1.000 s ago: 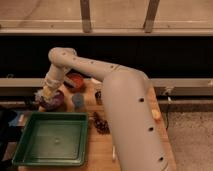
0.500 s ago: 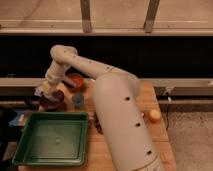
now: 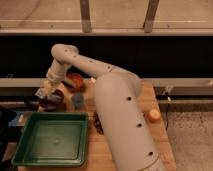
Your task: Place towel in purple bowl
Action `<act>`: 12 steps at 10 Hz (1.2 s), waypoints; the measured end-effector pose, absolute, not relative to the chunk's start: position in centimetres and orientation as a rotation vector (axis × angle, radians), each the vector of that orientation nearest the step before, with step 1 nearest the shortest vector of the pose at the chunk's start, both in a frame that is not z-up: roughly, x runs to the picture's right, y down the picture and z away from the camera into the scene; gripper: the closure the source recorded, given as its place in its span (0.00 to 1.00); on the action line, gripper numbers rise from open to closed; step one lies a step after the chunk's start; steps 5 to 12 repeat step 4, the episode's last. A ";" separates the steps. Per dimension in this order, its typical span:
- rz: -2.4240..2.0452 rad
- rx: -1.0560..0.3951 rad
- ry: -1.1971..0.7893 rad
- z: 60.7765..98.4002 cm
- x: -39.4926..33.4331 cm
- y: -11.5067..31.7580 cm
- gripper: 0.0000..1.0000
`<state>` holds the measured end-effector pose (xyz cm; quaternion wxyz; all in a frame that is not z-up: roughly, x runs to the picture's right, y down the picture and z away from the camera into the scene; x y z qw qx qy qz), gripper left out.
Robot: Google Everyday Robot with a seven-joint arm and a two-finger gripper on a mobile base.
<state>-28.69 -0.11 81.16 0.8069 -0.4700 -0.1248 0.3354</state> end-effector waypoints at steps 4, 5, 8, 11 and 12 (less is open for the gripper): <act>0.718 -1.001 -0.267 80.9 -28.6 -0.1 0.38; 0.718 -1.001 -0.267 80.9 -28.6 -0.1 0.38; 0.718 -1.001 -0.267 80.9 -28.6 -0.1 0.38; 0.718 -1.001 -0.267 80.9 -28.6 -0.1 0.38; 0.718 -1.001 -0.267 80.9 -28.6 -0.1 0.38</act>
